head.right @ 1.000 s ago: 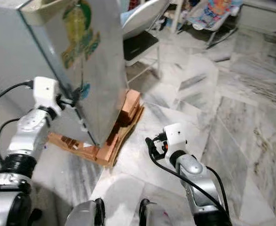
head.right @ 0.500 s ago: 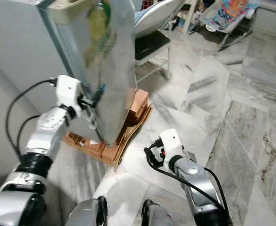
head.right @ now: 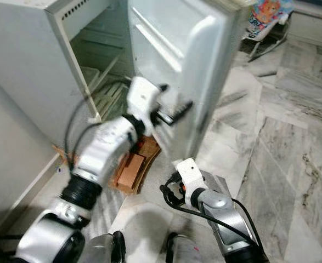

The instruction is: Restocking fridge

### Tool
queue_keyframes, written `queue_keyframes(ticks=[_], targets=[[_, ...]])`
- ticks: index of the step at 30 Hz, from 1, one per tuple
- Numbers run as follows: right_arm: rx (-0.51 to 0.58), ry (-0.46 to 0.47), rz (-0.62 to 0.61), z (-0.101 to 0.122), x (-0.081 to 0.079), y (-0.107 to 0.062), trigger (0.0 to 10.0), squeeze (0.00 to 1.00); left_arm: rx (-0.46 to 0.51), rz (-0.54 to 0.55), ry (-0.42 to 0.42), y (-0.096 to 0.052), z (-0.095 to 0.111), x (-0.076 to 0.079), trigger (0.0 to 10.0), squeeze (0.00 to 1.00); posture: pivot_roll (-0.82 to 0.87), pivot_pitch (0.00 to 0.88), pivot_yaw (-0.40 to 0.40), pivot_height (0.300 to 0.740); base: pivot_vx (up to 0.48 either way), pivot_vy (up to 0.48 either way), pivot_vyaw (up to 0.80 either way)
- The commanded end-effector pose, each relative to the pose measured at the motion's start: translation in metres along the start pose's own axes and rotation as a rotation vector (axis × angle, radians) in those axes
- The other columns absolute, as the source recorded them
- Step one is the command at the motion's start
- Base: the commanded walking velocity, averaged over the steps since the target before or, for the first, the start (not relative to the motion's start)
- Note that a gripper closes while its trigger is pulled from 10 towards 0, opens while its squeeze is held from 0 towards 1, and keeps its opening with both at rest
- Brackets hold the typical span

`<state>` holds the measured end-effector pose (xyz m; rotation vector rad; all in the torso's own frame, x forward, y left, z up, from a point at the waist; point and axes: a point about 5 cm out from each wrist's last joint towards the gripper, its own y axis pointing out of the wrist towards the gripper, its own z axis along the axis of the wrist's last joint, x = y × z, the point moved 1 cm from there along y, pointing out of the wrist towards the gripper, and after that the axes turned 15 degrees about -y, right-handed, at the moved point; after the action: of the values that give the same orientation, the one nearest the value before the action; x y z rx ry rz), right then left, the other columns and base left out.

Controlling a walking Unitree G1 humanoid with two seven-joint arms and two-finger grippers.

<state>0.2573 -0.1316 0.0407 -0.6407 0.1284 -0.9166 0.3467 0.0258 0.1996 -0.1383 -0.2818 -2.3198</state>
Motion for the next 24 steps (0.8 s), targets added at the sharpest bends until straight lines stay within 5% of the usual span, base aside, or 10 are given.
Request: queue_keyframes(ticks=[1,11,19,24], targets=[[0.032,0.036,-0.063,0.006,0.012,-0.001,10.0,0.0,-0.016,0.076,0.027,-0.015,-0.005,-0.017,10.0,0.0,-0.01,0.128,0.028,0.74,0.0,0.0,0.0],[0.096,0.06,-0.084,0.022,0.01,0.0,10.0,0.0,0.011,0.223,0.045,-0.064,-0.005,-0.036,10.0,0.0,0.01,0.149,0.033,0.74,0.0,-0.125,0.0],[0.174,-0.012,-0.279,0.045,0.021,-0.007,10.0,0.0,-0.028,0.462,0.005,-0.147,-0.021,-0.058,10.0,0.0,-0.02,0.168,0.024,0.74,0.0,-0.458,0.0],[0.29,-0.194,-0.378,0.063,0.023,-0.015,10.0,0.0,-0.02,0.605,-0.036,-0.171,-0.032,-0.064,10.0,0.0,-0.04,0.149,0.015,0.74,0.0,-0.454,0.0]])
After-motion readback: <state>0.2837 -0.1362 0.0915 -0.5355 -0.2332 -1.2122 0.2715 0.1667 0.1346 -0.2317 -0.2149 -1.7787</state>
